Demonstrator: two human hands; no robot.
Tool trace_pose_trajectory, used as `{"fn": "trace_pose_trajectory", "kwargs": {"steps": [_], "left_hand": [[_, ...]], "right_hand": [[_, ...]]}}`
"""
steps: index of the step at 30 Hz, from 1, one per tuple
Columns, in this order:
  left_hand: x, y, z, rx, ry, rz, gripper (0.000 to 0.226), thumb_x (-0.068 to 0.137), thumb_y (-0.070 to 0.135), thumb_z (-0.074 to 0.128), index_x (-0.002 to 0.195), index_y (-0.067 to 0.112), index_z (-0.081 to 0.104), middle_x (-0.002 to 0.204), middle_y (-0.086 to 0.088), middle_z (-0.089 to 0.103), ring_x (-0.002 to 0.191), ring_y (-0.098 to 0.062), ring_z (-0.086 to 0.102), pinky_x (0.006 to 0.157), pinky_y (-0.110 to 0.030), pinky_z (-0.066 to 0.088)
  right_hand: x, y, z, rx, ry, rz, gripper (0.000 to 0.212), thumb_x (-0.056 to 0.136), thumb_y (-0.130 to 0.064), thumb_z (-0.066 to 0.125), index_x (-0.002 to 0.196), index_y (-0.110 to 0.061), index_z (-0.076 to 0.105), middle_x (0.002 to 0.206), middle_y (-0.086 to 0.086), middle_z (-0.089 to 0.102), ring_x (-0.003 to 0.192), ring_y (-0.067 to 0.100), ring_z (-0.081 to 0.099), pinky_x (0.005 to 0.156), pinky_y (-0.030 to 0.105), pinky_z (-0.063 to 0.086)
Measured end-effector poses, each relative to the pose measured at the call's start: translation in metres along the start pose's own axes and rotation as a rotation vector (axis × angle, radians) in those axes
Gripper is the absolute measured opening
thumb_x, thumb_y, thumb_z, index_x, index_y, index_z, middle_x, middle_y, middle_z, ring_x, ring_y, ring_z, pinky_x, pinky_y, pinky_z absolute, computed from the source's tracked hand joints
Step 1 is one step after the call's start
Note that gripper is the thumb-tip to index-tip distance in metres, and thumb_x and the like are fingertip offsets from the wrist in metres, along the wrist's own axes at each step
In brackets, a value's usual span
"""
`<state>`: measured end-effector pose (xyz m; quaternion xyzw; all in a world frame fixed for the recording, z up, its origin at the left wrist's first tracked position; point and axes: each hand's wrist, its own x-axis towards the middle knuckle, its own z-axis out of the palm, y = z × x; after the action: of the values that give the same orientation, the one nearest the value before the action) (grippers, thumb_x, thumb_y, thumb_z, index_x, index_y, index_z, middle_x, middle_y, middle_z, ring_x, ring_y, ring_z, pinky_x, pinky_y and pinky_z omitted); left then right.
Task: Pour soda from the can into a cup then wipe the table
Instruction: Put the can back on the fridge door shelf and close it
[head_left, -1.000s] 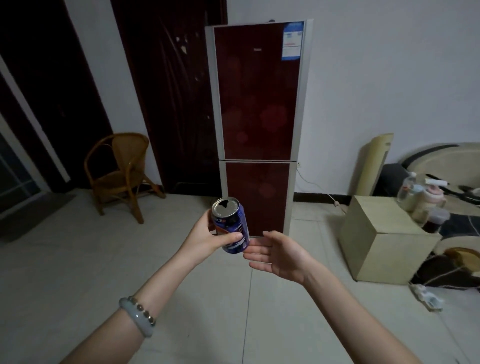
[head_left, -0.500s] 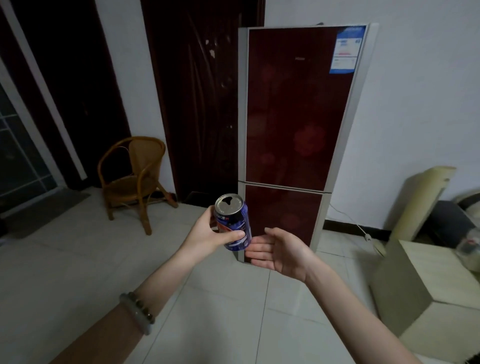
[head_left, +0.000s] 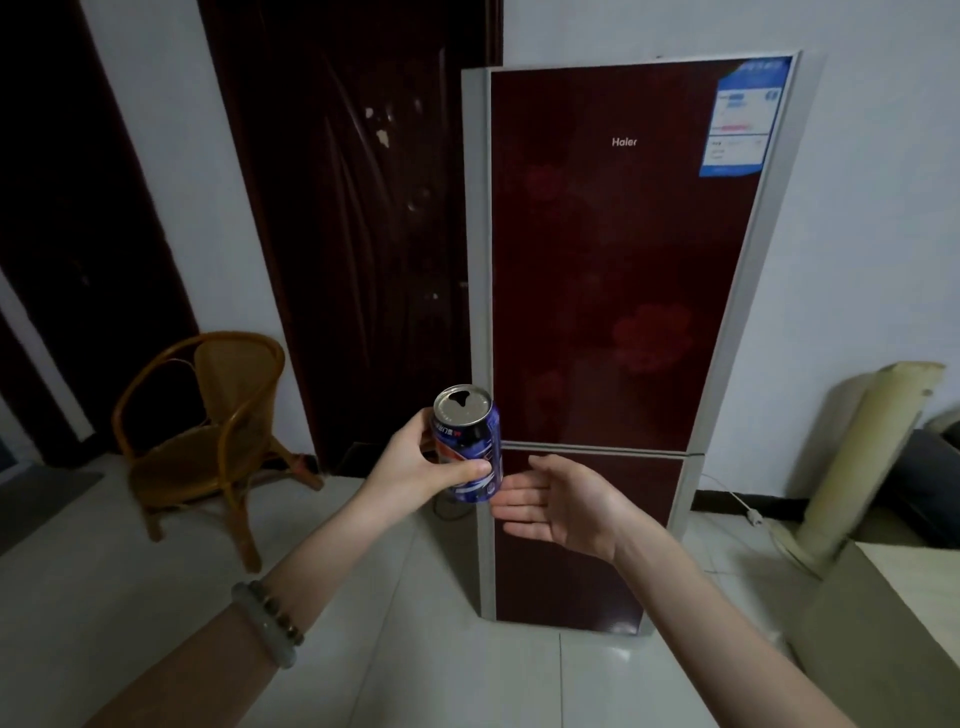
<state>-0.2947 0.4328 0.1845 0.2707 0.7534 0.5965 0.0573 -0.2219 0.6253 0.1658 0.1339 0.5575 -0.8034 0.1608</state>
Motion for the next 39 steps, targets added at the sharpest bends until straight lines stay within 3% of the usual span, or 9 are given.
{"fn": "trace_pose_trajectory", "kwargs": {"steps": [8,12,15,22,25,29,34,39], "left_hand": [[0.121,-0.041,-0.050,-0.036,-0.015,0.015,0.055,0.062,0.015,0.086,0.107,0.031,0.058,0.100,0.014,0.070,0.092,0.006,0.064,0.071,-0.005,0.046],[0.165,-0.063,-0.063,-0.057,-0.016,-0.001,0.056,0.056,0.026,0.086,0.105,0.033,0.058,0.099,0.015,0.070,0.093,0.005,0.064,0.070,-0.006,0.048],[0.196,-0.079,-0.071,-0.066,-0.007,-0.004,0.054,0.061,0.015,0.086,0.105,0.032,0.058,0.100,0.011,0.070,0.093,0.004,0.065,0.071,-0.007,0.048],[0.284,-0.105,-0.085,-0.073,-0.029,0.005,0.057,0.062,0.011,0.086,0.111,0.026,0.059,0.103,0.008,0.070,0.093,0.003,0.065,0.072,-0.008,0.049],[0.320,-0.110,-0.092,-0.067,-0.039,0.002,0.059,0.056,0.018,0.089,0.106,0.030,0.060,0.102,0.010,0.071,0.095,0.001,0.065,0.074,-0.010,0.049],[0.365,-0.115,-0.103,-0.067,-0.050,-0.013,0.071,0.044,0.035,0.089,0.109,0.033,0.060,0.108,0.009,0.070,0.102,-0.005,0.064,0.088,-0.022,0.049],[0.399,-0.129,-0.111,-0.094,-0.056,-0.032,0.071,0.040,0.041,0.086,0.105,0.034,0.060,0.103,0.018,0.070,0.098,0.000,0.065,0.075,-0.013,0.050],[0.420,-0.139,-0.120,-0.094,-0.085,-0.029,0.067,0.043,0.039,0.086,0.105,0.035,0.060,0.105,0.020,0.070,0.099,-0.001,0.065,0.075,-0.012,0.050]], "right_hand": [[0.108,-0.063,0.003,0.009,0.044,-0.002,0.044,0.098,-0.032,0.033,0.109,0.001,0.060,0.098,0.017,0.069,0.092,0.026,0.067,0.083,0.036,0.053],[0.153,-0.084,-0.002,-0.010,0.051,0.005,0.044,0.098,-0.031,0.034,0.112,0.002,0.059,0.099,0.017,0.069,0.092,0.025,0.067,0.081,0.035,0.055],[0.183,-0.097,-0.007,-0.002,0.043,0.006,0.044,0.098,-0.031,0.035,0.114,0.003,0.059,0.100,0.018,0.069,0.092,0.025,0.068,0.077,0.034,0.056],[0.259,-0.142,-0.030,-0.043,0.004,0.010,0.042,0.098,-0.032,0.036,0.108,0.000,0.062,0.104,0.018,0.069,0.096,0.026,0.067,0.086,0.037,0.053],[0.286,-0.166,-0.040,-0.070,-0.016,0.008,0.036,0.096,-0.025,0.037,0.105,-0.001,0.062,0.104,0.017,0.069,0.095,0.026,0.068,0.081,0.035,0.055],[0.318,-0.194,-0.050,-0.118,-0.041,0.002,0.030,0.089,-0.017,0.042,0.107,-0.003,0.062,0.107,0.016,0.069,0.097,0.024,0.068,0.078,0.031,0.054],[0.350,-0.214,-0.055,-0.188,-0.048,0.004,0.031,0.088,-0.009,0.040,0.112,-0.003,0.059,0.114,0.016,0.066,0.101,0.023,0.066,0.081,0.029,0.054],[0.368,-0.224,-0.052,-0.326,-0.019,-0.012,0.029,0.090,-0.008,0.045,0.116,-0.007,0.058,0.119,0.013,0.064,0.106,0.018,0.063,0.087,0.025,0.052]]}}
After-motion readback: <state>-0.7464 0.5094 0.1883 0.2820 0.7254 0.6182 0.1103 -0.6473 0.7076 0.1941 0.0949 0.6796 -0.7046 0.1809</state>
